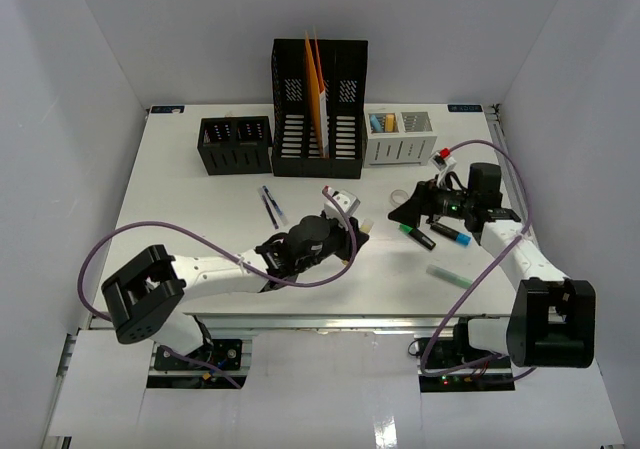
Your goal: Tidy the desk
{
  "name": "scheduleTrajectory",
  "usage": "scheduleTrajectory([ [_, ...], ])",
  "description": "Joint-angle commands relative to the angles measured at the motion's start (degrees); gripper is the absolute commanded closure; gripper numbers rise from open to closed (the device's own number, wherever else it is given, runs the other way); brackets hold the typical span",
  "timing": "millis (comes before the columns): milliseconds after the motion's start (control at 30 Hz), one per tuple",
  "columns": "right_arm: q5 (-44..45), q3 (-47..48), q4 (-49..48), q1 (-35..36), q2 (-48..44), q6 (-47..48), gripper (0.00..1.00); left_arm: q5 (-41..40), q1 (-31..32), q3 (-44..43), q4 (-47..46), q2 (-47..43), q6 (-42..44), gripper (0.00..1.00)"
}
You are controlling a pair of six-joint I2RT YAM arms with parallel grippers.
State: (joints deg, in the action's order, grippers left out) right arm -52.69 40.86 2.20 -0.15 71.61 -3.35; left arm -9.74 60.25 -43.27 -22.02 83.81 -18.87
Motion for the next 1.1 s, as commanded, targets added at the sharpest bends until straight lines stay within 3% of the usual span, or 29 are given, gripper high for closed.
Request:
scheduleTrajectory([
  [0,3.20,4.35,-0.37,8.08,0.02,-6.74,0.09,2.11,-0.97,-1.63,-9.65,2.25,0.76,0.91],
  [133,3.90,4.00,-1.77,11.09,0.21,-9.54,0.03,3.02,-2.19,-5.24,-9.71,5.37,1.13,0.91],
  [333,3.74,2.83,-5.86,11.66,0.45,-12.62,0.15,4.20,-2.94,-8.49,-9.80,7.68,1.64,0.91],
  [400,3.21,2.47,-7.23,12.10,1.37,-13.72,0.30,4.47,-3.03,-9.55,-9.44,8.47,1.91,0.91],
  [433,3.13,2.47,-7.63,12.10,1.83,-14.10,0.31,4.55,-3.03,-9.60,-9.26,8.50,1.91,0.91],
  [500,1.63,2.47,-9.05,12.18,2.95,-15.15,0.45,4.55,-3.03,-10.42,-8.96,8.95,1.99,0.91],
  [733,0.20,1.77,-12.99,12.19,4.09,-16.94,0.54,4.91,-3.02,-9.77,-9.92,8.27,1.73,0.91],
  [833,-0.03,1.84,-13.79,12.19,4.72,-16.71,0.72,5.07,-3.02,-9.29,-10.09,7.87,1.57,0.90],
  [867,-0.24,2.05,-13.73,12.19,5.02,-16.30,0.83,5.14,-3.03,-9.36,-10.00,7.86,1.50,0.89],
  [933,-0.46,2.43,-13.40,12.19,5.27,-15.77,0.92,5.01,-2.95,-9.38,-9.28,7.86,1.16,0.82],
  [1067,0.74,3.39,-12.17,12.19,4.76,-13.79,0.92,3.50,-3.03,-9.03,-7.96,6.63,0.20,0.45],
])
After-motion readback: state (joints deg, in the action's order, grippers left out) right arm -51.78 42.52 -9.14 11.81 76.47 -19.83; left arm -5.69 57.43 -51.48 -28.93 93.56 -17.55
